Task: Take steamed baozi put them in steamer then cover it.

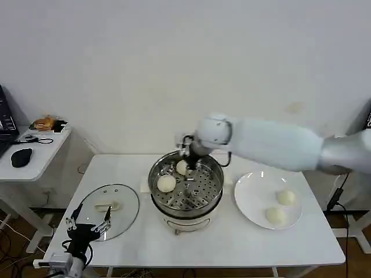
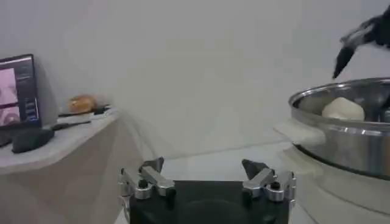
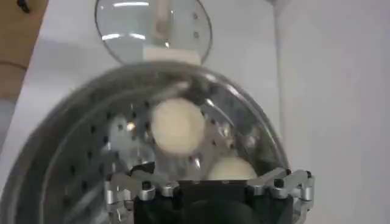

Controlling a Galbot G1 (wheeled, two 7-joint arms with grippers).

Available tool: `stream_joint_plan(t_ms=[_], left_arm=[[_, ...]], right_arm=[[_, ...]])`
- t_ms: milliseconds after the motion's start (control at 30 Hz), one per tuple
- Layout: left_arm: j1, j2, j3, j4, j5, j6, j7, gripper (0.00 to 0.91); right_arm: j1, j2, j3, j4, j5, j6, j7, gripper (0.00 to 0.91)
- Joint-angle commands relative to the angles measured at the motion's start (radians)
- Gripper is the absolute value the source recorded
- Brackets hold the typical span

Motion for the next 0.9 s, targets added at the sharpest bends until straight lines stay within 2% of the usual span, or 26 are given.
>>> stream_joint_plan(t_ms=[33, 100, 167, 200, 367, 433, 500, 733, 900], left_arm=[[-0.001, 0.009, 0.002, 0.003, -0.002, 0.001, 0.001, 0.907], [-0.005, 0.010, 0.007, 0.006, -0.002, 0.002, 0.001, 0.907], [-0.007, 0.010, 0.011, 0.007, -0.001, 0.003, 0.001, 0.907], [-0.008, 0.009, 0.013, 0.008, -0.001, 0.003, 0.002, 0.907], [-0.006, 0.004, 0.021, 0.016, 0.001, 0.002, 0.002, 0.907], [-0.002, 0.000, 0.024, 0.015, 0.003, 0.002, 0.002, 0.907], [0.002, -0.003, 0.024, 0.014, 0.006, 0.002, 0.002, 0.907], [0.017, -0.017, 0.025, 0.017, 0.020, 0.001, 0.001, 0.907], [0.025, -0.023, 0.025, 0.016, 0.029, 0.000, 0.000, 0.907]], right_arm=[[0.073, -0.351, 0.001, 0.142, -0.199, 0.158, -0.181, 0.907], [0.059, -0.462, -0.005, 0.187, -0.274, 0.218, -0.226, 0.907], [0.050, -0.507, -0.008, 0.204, -0.307, 0.243, -0.245, 0.907], [0.037, -0.557, -0.007, 0.219, -0.356, 0.281, -0.263, 0.907], [-0.042, -0.643, 0.014, 0.217, -0.481, 0.332, -0.282, 0.907], [-0.138, -0.680, 0.059, 0.200, -0.537, 0.364, -0.284, 0.907], [-0.228, -0.699, 0.135, 0.188, -0.586, 0.381, -0.281, 0.907], [-0.535, -0.735, 0.353, 0.155, -0.657, 0.432, -0.275, 0.907], [-0.710, -0.709, 0.476, 0.122, -0.708, 0.443, -0.256, 0.907]])
